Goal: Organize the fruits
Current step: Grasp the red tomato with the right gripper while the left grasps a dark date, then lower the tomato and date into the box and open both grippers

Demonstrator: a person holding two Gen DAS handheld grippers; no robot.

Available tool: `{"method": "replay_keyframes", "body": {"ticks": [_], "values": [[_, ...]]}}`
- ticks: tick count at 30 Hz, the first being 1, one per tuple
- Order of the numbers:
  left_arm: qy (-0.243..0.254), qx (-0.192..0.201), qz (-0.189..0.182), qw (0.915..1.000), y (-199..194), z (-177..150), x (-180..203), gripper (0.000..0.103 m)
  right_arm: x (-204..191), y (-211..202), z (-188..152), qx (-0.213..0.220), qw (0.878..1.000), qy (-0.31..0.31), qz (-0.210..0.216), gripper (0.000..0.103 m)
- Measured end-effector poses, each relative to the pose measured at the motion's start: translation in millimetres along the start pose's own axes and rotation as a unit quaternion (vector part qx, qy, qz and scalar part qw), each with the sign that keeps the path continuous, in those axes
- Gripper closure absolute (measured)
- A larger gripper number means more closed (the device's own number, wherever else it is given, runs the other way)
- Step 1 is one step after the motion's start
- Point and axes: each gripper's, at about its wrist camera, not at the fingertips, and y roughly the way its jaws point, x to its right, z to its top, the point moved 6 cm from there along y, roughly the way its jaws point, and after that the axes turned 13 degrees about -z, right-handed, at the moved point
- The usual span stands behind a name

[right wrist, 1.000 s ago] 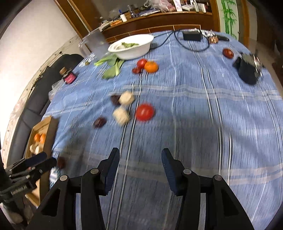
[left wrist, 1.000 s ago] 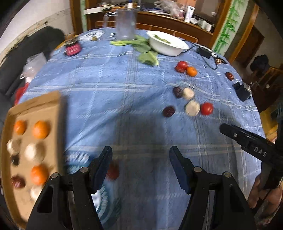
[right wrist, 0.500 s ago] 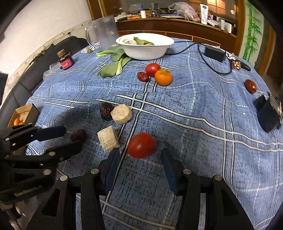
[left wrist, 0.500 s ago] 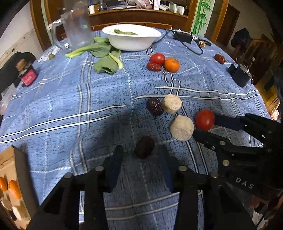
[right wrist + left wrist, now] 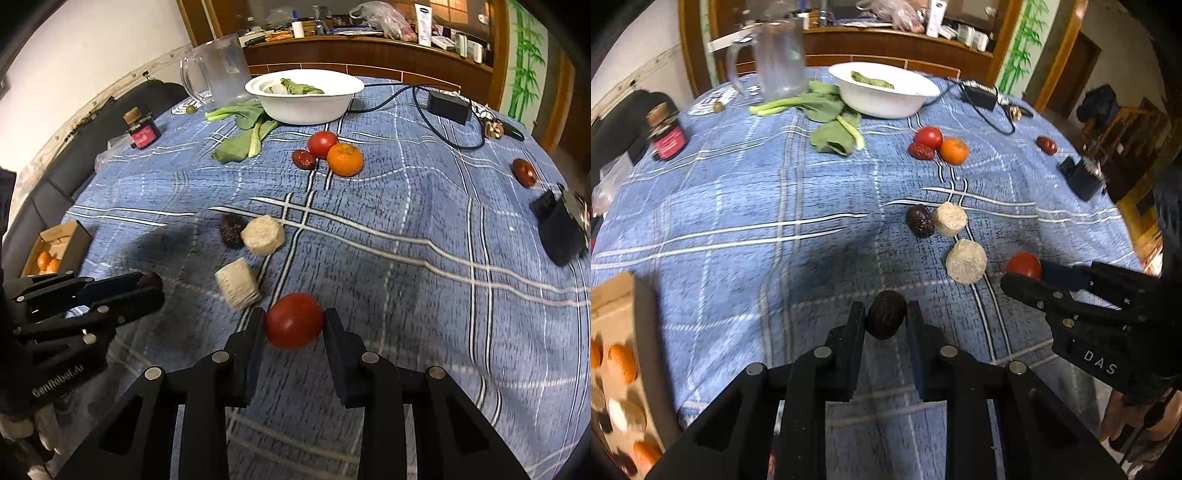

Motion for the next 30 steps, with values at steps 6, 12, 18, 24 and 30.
{"method": "replay_keyframes", "body": {"ticks": [6,12,18,24,30], "values": [[-0.051,0.034,-0.005,0.9981,-55.0,-20.6,-19.8,0.082,-26.8,-32.6,-9.7,-0.001,0.999,0.011,0.040,0.069],[-0.119,0.060,0.025,0.9908,-126.6,-64.5,-76.4,0.081,-102.3,-69.8,-12.4,0.004,0.995,-0.024,0.102,0.069],[-0.184,0.060,0.094,0.9766,-191.4,-127.6,-153.1,0.081,-193.3,-97.4,-21.3,-0.002,0.983,-0.069,0.168,0.068],[-0.224,0.043,0.134,0.9644,-216.3,-178.1,-204.0,0.081,-276.1,-99.9,-48.6,-0.032,0.970,-0.124,0.207,0.068],[-0.224,0.018,0.128,0.9659,-212.0,-201.2,-216.9,0.081,-331.2,-87.6,-83.9,-0.064,0.960,-0.178,0.206,0.068]]}}
